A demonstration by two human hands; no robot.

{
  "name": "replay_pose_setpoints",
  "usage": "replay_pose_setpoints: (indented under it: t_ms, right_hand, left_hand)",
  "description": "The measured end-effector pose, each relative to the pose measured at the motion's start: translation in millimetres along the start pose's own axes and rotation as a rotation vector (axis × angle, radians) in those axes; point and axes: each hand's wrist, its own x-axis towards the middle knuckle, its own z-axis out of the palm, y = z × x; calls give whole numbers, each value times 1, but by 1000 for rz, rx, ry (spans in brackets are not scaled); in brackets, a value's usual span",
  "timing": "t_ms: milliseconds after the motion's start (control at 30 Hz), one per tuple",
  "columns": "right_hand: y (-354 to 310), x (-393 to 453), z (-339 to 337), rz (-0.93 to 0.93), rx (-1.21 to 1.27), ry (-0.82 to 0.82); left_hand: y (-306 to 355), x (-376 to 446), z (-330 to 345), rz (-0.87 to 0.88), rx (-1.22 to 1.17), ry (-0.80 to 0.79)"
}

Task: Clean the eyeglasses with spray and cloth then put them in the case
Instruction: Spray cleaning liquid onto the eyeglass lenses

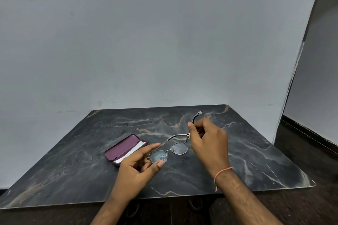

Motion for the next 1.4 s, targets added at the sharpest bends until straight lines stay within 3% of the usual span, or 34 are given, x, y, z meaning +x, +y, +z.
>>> replay_pose_setpoints:
  t_ms: [433, 600, 1000, 1300, 1400]
  right_hand:
    - [11, -3, 0, 45, -22, 12]
    - [18, -7, 2, 121, 27, 2]
    - [28, -23, 13, 97, 1, -96]
    - [60, -49, -4, 80, -91, 108]
    - [64, -50, -10, 184, -113, -18]
  left_hand:
    - [-26, 19, 3, -15, 24, 127]
    - [-31, 28, 4, -54, 23, 102]
    - [-62, 32, 4, -132, 25, 93]
    - [-67, 33, 4, -145, 31, 165]
    - [-66, 33, 4, -142, 43, 189]
